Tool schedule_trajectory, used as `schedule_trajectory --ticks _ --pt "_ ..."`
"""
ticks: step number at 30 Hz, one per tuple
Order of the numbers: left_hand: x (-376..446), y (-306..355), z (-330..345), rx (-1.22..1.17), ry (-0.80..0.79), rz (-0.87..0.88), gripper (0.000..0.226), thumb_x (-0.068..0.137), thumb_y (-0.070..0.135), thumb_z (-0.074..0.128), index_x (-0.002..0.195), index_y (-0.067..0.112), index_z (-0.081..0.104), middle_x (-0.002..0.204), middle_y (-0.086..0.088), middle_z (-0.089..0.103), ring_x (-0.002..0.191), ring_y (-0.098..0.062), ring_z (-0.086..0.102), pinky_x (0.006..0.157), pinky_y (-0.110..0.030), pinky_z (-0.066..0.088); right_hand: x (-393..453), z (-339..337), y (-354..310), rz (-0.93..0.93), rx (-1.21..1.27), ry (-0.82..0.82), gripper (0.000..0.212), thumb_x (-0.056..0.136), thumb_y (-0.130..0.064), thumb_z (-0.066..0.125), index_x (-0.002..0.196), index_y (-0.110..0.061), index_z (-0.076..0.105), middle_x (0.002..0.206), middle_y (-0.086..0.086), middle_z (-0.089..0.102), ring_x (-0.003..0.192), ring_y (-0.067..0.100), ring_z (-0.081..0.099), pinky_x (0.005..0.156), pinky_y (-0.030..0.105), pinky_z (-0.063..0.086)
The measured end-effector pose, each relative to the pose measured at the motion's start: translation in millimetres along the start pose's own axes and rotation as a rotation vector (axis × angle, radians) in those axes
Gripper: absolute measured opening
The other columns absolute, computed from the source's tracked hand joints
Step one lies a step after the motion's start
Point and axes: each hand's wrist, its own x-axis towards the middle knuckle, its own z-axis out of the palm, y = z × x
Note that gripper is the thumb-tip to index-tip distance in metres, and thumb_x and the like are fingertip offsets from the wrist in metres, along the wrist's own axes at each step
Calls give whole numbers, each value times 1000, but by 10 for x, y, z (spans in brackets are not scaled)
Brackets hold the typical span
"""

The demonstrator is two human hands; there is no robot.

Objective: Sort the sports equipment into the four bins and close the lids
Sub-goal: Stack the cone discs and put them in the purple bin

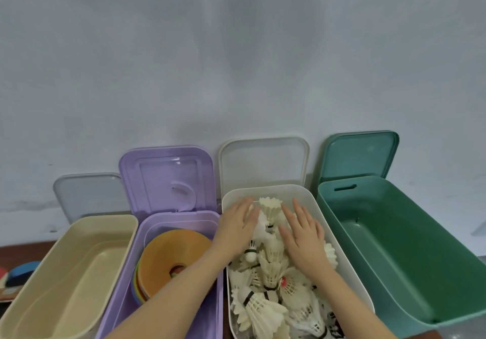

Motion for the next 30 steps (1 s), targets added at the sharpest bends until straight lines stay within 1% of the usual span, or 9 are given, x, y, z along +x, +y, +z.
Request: schedule_trajectory --ticks 2,4,6,9,12,16,21,24,30 --pt "-16 -35 19 116 -45 96 44 99 39 34 140 23 40 144 6 41 134 -8 32 112 -31 26 -6 20 2 -55 -15 -20 72 80 -75 -2 145 -47 10 151 -20 -10 141 2 -9 111 27 -8" --pt "-59 -19 14 100 -85 119 49 98 45 30 142 24 36 147 7 37 137 -6 27 114 -32 22 9 41 27 -57 -35 -28 75 78 -79 -3 145 -47 9 151 -19 -10 140 3 -10 112 30 -6" --pt "-99 -4 23 205 -152 129 57 95 52 23 146 26 28 152 7 27 140 -7 19 116 -32 15 41 66 63 -21 -58 -47 81 75 -79 -10 146 -46 9 152 -17 -10 141 5 -9 114 33 -4" --pt "-62 -55 86 489 -226 9 56 99 48 15 149 24 14 156 3 17 143 -14 10 117 -37 8 106 85 127 59 -99 -132 65 87 -65 -6 147 -42 8 156 -12 -6 144 9 -7 114 36 -5" --pt "-25 -59 172 637 -290 -84 57 99 46 11 150 21 7 157 -2 12 144 -17 4 117 -41 3 145 117 175 116 -131 -252 52 98 -50 6 148 -37 5 158 -8 -5 144 11 -9 116 40 -6" --pt "-2 -7 180 665 -362 -100 60 98 50 10 150 21 4 158 -2 7 145 -18 1 117 -41 0 166 96 156 124 -65 -266 51 99 -48 7 148 -36 13 158 -9 2 144 12 -6 116 39 -6" --pt "-152 101 -54 489 -187 -117 68 93 59 22 149 22 12 156 -4 15 142 -22 15 116 -39 12 91 -134 27 127 71 -130 51 99 -49 12 145 -35 27 157 -9 13 144 12 6 115 38 0" --pt "-359 221 -213 516 -126 -60 62 95 54 25 148 22 19 154 -3 21 140 -19 21 115 -36 15 -73 -280 -74 72 2 -46 49 98 -51 19 143 -35 32 155 -10 19 142 14 14 114 38 3" --pt "-760 382 -509 608 -22 35 50 98 40 31 143 19 32 149 0 33 135 -16 31 109 -30 20 -489 -428 -210 -58 37 61 39 97 -32 42 135 -25 47 142 -4 43 132 18 34 110 34 16"
